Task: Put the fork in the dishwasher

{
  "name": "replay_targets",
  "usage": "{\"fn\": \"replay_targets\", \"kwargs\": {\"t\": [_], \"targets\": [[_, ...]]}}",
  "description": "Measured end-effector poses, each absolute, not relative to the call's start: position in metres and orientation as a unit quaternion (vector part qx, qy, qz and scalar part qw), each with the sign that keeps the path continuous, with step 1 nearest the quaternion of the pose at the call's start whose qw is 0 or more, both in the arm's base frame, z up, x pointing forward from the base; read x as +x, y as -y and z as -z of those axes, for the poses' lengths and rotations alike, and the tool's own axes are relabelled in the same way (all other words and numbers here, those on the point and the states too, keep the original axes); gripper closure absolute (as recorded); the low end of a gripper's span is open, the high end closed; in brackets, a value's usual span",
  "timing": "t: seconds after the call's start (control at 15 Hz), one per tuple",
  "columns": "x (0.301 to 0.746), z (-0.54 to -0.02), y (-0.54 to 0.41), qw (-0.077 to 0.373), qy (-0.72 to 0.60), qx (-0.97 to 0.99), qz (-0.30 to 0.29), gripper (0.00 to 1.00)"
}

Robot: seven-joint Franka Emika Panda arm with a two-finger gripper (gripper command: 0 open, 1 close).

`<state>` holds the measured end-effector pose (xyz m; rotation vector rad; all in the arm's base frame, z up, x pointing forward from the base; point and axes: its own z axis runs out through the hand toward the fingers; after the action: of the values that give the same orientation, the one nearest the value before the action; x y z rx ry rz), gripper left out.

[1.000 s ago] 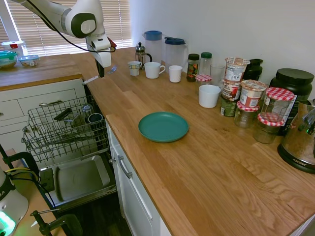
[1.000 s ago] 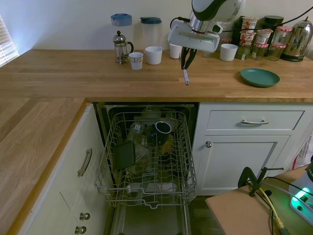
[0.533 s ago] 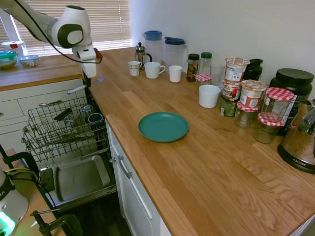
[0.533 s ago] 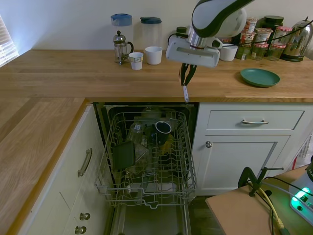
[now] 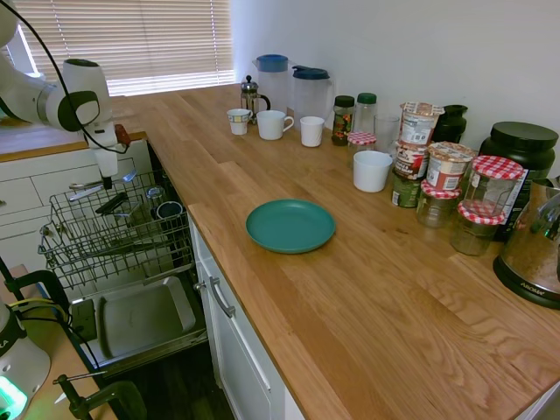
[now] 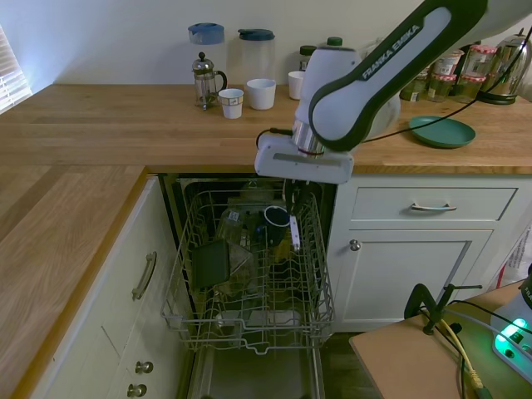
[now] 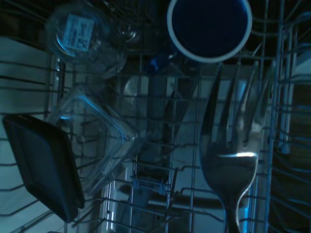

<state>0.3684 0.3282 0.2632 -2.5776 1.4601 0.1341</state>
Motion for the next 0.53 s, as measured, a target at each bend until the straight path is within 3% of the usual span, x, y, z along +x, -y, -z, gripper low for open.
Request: {"fn": "replay_targets", "kwargs": {"t": [0.53], "targets": [[0.374,-0.161,-0.331,0.079,-0.513,-0.85,-0.086,1.0]]}}
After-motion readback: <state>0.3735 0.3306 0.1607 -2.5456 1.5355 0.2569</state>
